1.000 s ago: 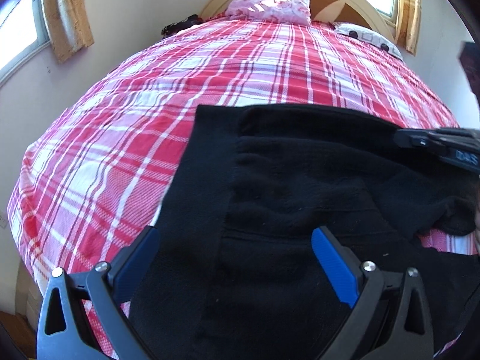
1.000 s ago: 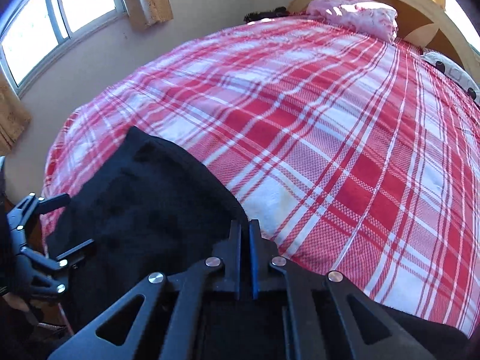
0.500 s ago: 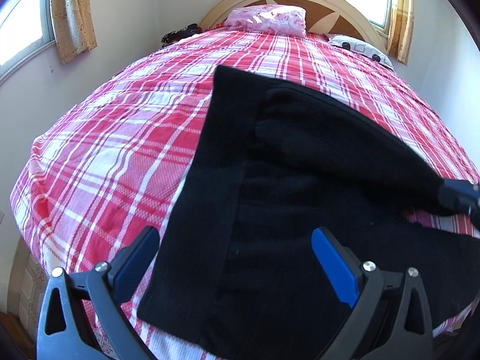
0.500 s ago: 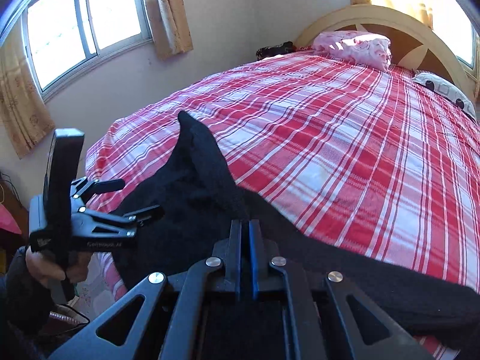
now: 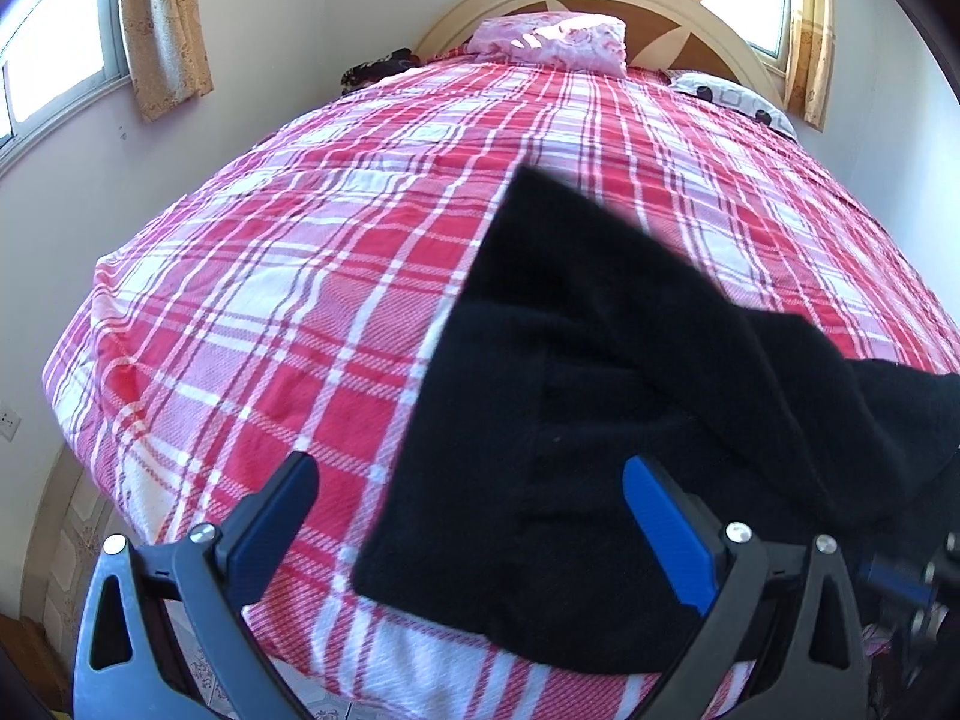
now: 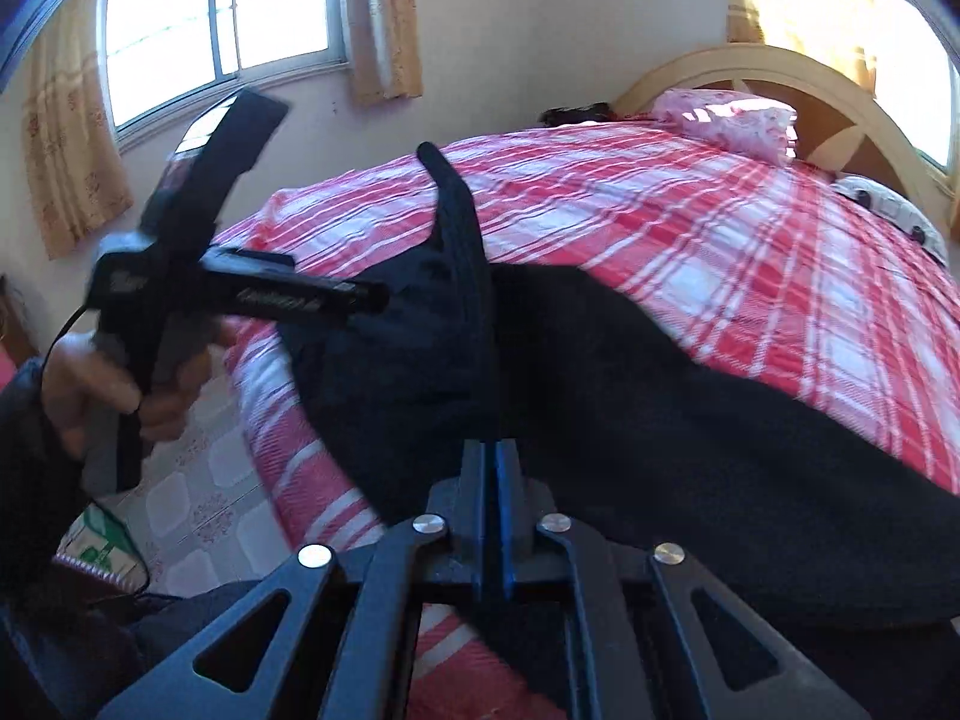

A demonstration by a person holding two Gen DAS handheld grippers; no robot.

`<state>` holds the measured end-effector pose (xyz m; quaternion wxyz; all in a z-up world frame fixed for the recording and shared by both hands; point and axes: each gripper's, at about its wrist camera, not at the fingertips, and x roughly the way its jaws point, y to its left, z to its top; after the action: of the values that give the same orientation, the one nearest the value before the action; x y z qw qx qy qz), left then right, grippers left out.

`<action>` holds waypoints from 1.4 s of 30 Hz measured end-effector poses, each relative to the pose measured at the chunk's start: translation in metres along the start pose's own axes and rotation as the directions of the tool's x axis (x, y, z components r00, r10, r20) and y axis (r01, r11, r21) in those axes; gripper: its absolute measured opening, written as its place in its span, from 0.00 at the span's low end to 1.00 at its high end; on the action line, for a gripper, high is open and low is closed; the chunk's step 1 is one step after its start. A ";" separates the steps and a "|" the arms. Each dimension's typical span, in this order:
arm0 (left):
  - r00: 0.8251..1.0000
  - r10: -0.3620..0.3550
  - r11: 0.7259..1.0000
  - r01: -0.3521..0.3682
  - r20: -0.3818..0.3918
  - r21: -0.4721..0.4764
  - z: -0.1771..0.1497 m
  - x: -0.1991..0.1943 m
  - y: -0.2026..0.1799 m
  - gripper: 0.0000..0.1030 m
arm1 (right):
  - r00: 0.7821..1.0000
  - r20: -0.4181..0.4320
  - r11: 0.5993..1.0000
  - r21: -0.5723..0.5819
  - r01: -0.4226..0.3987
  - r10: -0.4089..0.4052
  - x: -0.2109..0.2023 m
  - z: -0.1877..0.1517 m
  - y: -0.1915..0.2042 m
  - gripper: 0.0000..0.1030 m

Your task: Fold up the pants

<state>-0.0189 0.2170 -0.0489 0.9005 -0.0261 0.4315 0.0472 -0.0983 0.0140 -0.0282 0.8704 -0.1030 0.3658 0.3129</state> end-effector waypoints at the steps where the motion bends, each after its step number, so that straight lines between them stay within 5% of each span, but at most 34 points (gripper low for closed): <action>1: 1.000 0.008 1.000 -0.008 0.000 0.001 -0.001 0.000 0.002 1.00 | 1.000 -0.007 1.000 -0.022 -0.009 0.009 0.001 -0.002 0.009 0.00; 5: 0.999 0.033 0.999 -0.033 0.001 -0.005 -0.007 -0.002 0.011 1.00 | 0.999 -0.007 0.990 -0.135 0.031 -0.032 0.007 -0.010 0.040 0.00; 16: 1.000 -0.015 1.000 0.015 0.012 -0.007 -0.008 -0.010 0.016 1.00 | 0.993 0.054 0.984 0.144 -0.108 0.101 0.022 0.035 -0.003 0.03; 23: 0.989 -0.132 0.990 0.128 -0.064 -0.057 -0.004 0.007 0.005 1.00 | 0.990 -0.007 0.976 0.171 -0.138 0.141 0.043 0.021 0.003 0.08; 26: 0.975 -0.209 0.974 0.200 -0.077 -0.110 -0.002 0.010 0.005 0.97 | 0.988 0.032 0.965 0.214 -0.154 0.150 0.034 0.016 -0.003 0.18; 29: 0.962 -0.266 0.954 0.254 -0.060 -0.161 0.000 0.011 0.006 0.90 | 0.983 0.093 0.944 0.277 -0.180 0.160 0.023 0.010 -0.013 0.36; 35: 0.955 -0.290 0.944 0.276 -0.055 -0.183 0.007 0.019 -0.004 0.73 | 0.983 0.142 0.931 0.328 -0.159 0.117 0.009 0.005 -0.022 0.37; 37: 0.948 -0.317 0.929 0.301 -0.043 -0.215 0.012 0.021 -0.002 0.58 | 0.984 0.146 0.934 0.327 -0.143 0.100 0.007 0.004 -0.024 0.37; 40: 0.919 -0.393 0.884 0.370 -0.023 -0.287 0.015 0.026 0.003 0.33 | 0.983 0.158 0.931 0.338 -0.139 0.089 0.002 0.000 -0.028 0.37; 42: 0.881 -0.474 0.830 0.450 0.010 -0.331 0.014 0.029 0.007 0.23 | 0.983 0.163 0.922 0.359 -0.142 0.087 -0.001 -0.005 -0.032 0.37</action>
<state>0.0096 0.2271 -0.0629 0.8521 -0.2784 0.4312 -0.1026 -0.0818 -0.0134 -0.0324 0.8785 0.1069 0.3597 0.2956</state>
